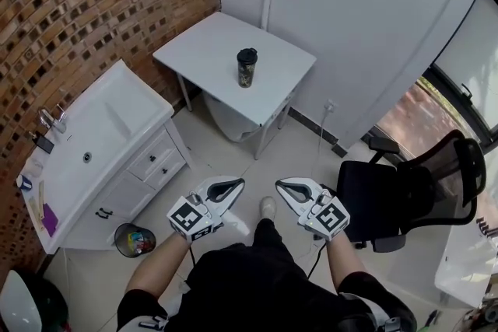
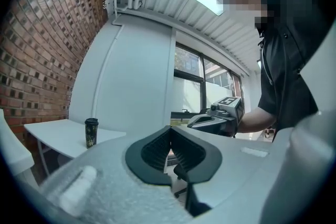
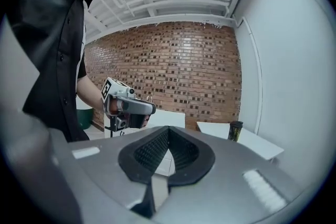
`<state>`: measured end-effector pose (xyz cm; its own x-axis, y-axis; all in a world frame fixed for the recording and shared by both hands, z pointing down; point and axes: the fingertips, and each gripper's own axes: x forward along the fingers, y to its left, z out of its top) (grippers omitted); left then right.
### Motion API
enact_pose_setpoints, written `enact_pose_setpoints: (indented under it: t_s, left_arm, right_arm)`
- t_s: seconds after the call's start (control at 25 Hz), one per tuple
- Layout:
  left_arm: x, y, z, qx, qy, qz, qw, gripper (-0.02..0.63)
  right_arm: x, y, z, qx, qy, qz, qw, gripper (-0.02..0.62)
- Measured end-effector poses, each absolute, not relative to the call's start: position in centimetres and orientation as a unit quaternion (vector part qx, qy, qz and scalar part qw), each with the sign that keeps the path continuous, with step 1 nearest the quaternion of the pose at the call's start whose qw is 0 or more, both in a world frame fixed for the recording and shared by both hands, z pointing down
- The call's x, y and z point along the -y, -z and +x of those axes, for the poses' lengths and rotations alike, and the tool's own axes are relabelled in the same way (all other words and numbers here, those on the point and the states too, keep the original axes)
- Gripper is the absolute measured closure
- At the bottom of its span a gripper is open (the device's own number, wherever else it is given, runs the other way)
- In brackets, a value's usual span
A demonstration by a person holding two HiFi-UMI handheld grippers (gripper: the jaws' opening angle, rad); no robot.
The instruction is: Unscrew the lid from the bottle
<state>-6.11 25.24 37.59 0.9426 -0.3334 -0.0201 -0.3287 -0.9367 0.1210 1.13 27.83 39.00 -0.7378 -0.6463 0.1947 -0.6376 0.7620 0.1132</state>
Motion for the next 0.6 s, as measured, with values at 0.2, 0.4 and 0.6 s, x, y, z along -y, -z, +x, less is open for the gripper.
enact_pose_setpoints:
  t_s: [0.2,0.4,0.6]
  left_arm:
    - [-17.9,-37.6,-3.3,0.206,0.004,0.978,0.024,0.604]
    - [-10.8,-37.3,-0.1,0.238,0.006,0.971,0.020,0.604]
    - [-3.9,-37.3,2.6,0.278,0.013,0.960,0.043,0.604]
  right_arm:
    - [-19.1,-40.6,5.3,0.932,0.024,0.337,0.127,0.589]
    - [-11.0,-40.0,8.8,0.943,0.050,0.296,0.142,0.589]
    - [-4.2,-40.2,11.5,0.952,0.045,0.267,0.144,0.589]
